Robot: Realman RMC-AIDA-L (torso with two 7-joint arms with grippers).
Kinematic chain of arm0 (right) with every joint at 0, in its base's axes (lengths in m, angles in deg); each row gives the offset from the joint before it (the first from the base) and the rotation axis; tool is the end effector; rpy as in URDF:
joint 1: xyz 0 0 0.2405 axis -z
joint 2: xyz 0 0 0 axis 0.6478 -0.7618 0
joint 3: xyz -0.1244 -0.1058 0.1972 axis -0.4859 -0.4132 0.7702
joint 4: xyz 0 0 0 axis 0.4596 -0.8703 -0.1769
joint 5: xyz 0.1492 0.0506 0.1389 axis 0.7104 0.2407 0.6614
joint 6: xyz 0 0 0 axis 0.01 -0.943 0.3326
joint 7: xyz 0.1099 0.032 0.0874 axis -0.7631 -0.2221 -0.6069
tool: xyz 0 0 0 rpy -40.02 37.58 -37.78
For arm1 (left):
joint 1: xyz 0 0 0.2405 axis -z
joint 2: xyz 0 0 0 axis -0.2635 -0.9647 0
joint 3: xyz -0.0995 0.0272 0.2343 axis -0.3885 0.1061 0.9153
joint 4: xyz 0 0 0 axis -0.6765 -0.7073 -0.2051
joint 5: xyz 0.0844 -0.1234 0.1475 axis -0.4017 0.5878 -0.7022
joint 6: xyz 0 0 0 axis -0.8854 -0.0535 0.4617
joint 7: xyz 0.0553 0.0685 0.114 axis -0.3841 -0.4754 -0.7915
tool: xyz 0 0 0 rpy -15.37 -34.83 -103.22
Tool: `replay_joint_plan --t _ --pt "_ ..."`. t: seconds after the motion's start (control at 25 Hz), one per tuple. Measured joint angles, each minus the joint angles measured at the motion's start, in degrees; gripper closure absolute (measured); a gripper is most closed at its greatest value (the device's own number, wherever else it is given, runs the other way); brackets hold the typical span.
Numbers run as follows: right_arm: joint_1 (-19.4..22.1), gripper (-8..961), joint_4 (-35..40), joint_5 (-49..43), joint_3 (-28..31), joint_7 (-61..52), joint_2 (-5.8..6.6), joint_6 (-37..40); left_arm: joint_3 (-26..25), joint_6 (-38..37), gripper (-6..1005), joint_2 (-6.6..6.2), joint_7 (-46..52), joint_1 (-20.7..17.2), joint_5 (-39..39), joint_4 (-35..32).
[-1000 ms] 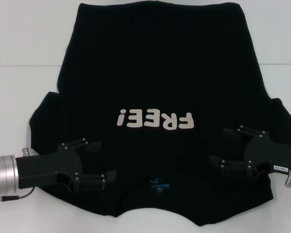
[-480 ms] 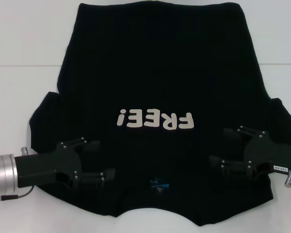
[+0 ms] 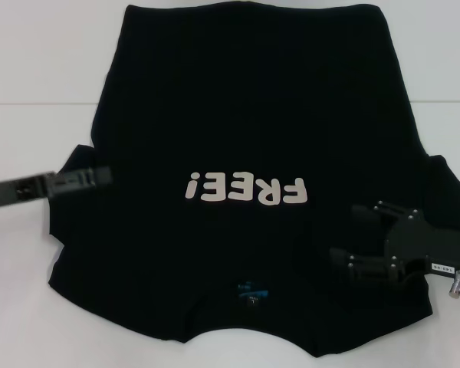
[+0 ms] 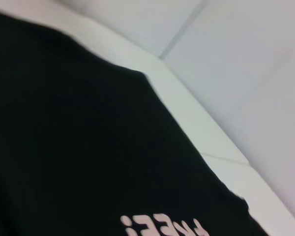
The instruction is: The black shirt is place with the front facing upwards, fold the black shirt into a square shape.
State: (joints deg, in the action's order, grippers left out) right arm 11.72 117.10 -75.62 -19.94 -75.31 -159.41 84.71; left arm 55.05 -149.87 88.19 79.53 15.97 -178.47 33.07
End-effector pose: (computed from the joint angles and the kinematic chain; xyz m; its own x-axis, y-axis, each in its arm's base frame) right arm 0.2945 0.3242 -0.0204 0.8747 -0.1985 -0.4423 -0.3682 -0.8655 -0.3397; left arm -0.3134 0.3468 0.0578 0.3617 0.7025 0.6130 0.8911 -0.4538 -0.0057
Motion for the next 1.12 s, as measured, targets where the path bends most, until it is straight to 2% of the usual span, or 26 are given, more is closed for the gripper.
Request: replay_joint_plan --t 0.08,0.28,0.44,0.64,1.12 --pt "0.0 46 0.08 -0.03 -0.09 -0.47 0.0 0.05 0.2 1.46 65 -2.05 11.12 0.62 -1.84 -1.51" --pt "-0.05 47 0.24 -0.11 -0.13 -1.34 0.0 0.25 0.45 8.45 72 -2.92 21.82 2.01 -8.97 -2.18" --pt "-0.33 48 0.24 -0.19 -0.19 -1.35 0.0 0.29 0.57 13.39 78 -3.04 24.12 3.72 -13.49 0.3" --pt "-0.46 50 0.24 -0.27 -0.19 -1.36 0.0 0.29 0.95 16.81 85 -2.87 25.23 4.1 -13.79 1.71" --pt "-0.42 53 0.04 -0.36 -0.17 -1.36 0.0 0.27 2.03 18.5 102 -2.33 26.13 3.43 -13.97 2.56"
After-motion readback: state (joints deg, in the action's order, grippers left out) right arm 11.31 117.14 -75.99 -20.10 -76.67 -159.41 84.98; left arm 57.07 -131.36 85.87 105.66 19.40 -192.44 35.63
